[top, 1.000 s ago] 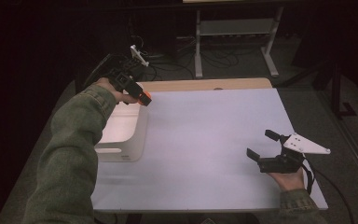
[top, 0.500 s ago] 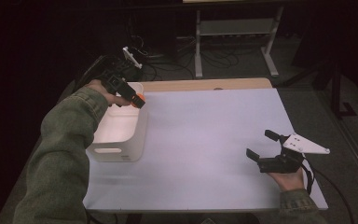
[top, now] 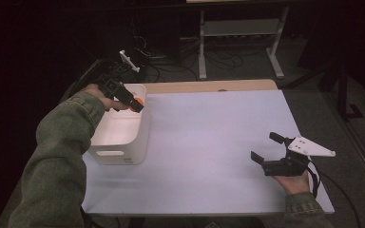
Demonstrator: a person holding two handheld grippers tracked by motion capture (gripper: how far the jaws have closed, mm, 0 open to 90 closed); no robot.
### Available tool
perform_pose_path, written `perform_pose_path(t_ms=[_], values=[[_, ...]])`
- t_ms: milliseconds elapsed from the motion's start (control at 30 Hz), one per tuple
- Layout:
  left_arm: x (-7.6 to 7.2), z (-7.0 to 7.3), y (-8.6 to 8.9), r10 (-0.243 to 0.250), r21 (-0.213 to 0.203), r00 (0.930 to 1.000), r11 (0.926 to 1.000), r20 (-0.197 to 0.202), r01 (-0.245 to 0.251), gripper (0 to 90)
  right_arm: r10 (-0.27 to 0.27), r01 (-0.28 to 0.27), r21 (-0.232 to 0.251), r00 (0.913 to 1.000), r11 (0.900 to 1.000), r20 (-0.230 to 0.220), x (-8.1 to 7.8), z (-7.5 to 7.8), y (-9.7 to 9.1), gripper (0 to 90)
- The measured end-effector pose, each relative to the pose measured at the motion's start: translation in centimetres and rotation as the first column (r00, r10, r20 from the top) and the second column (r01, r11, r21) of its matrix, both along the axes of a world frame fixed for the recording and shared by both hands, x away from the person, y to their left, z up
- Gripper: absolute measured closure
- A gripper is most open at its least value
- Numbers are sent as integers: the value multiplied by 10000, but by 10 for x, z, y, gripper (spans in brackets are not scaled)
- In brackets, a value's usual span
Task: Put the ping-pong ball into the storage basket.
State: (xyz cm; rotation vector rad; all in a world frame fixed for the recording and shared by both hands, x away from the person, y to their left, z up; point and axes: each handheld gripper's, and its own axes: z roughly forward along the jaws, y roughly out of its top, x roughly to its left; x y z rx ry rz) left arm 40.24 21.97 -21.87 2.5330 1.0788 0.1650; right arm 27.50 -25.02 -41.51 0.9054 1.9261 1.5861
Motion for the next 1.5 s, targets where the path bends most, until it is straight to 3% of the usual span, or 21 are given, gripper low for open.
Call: perform_pose_path(t_ms=[633, 933, 1067, 1500], values=[[-8, -14, 26, 56, -36, 9997, 10000, -233, -57, 510, 20, -21, -71, 10000, 10000, -60, 0, -1, 2, 0], [-9, -18, 32, -541, -45, 9984, 9985, -133, 541, 510, 46, -46, -91, 10000, 9999, -51, 0, -1, 1, 0], [-11, -19, 35, -893, -77, 9959, 9960, 135, 894, 510, 74, -75, -102, 10000, 9999, -65, 1, -1, 2, 0], [-12, -31, 41, -1640, 242, 9865, 9862, 34, 1639, 510, 79, -81, -176, 9999, 9998, -87, 1, -2, 3, 0]])
